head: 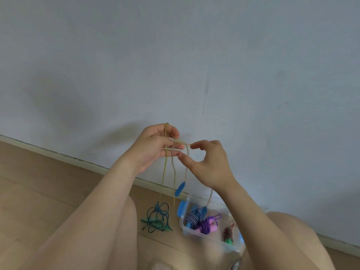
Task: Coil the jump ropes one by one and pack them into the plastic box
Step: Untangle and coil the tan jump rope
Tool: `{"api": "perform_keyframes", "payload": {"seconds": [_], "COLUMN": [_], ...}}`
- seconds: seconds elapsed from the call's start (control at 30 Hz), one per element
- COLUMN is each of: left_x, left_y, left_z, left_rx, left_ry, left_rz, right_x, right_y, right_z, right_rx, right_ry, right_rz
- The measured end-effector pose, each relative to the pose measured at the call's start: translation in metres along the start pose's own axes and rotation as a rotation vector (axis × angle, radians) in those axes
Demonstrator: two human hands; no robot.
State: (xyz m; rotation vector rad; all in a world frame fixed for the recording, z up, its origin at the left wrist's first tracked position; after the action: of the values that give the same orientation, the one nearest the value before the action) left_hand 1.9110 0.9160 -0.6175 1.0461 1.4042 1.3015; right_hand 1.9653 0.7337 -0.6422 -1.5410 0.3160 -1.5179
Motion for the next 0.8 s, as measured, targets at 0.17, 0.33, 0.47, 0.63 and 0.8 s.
{"api": "perform_keyframes", "payload": {"seconds": [0.17, 0.33, 0.47, 0.63, 0.8], "left_x": [0.001, 0.000, -0.005, -0.005, 0.006], "left_y": [0.002, 0.002, 0.003, 0.001, -0.002], "left_z": [0.000, -0.001, -0.004, -0.003, 0.002], "left_rx": [-0.005, -0.043, -0.032, -0.058, -0.234], "left_ry": [-0.010, -0.028, -0.096, -0.074, 0.212], "left_rz": [0.049, 0.049, 0.038, 0.103, 0.364], "right_x": [-0.002, -0.004, -0.006, -0.008, -0.004], "right_y": [0.001, 0.001, -0.001, -0.001, 0.000], "right_z": [0.005, 0.003, 0.002, 0.002, 0.002], "right_rx": [0.081, 0.052, 0.059, 0.026, -0.230], "right_ry": [-0.012, 0.004, 0.085, 0.025, -0.200], "right_rz": [-0.023, -0.073, -0.126, -0.230, 0.000]}}
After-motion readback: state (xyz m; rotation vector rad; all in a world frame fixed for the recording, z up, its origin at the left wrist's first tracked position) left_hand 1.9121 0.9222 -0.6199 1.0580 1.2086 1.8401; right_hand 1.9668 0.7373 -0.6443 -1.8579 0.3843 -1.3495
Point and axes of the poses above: each hand's wrist, its own z-axis towards the middle knuckle, its own x-axis out of the back of the hand, y = z × x, the point moved 3 cm from there along z, towards the middle knuckle, and after that the axes turned 1 degree about -x, right-handed, at the moved point
